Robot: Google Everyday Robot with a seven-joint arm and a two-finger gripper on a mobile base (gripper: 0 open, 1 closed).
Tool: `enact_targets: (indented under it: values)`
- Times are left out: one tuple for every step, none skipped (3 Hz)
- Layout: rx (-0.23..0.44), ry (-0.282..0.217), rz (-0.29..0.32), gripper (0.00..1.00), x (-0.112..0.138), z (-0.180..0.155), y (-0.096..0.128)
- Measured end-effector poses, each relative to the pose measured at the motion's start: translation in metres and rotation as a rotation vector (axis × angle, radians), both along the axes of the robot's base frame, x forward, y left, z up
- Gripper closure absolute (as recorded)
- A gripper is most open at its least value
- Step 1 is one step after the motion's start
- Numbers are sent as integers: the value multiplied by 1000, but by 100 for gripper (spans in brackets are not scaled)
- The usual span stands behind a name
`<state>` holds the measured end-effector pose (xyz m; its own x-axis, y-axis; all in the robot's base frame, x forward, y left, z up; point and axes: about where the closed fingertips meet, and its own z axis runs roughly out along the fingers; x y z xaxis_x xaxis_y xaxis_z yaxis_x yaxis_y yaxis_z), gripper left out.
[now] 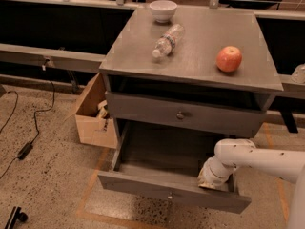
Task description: Open middle drawer
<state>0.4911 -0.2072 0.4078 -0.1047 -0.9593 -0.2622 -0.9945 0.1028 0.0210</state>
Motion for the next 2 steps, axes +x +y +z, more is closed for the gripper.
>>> enact_targets:
  values:
    - [0,0,0,100,1,0,0]
    - [0,0,0,100,1,0,0]
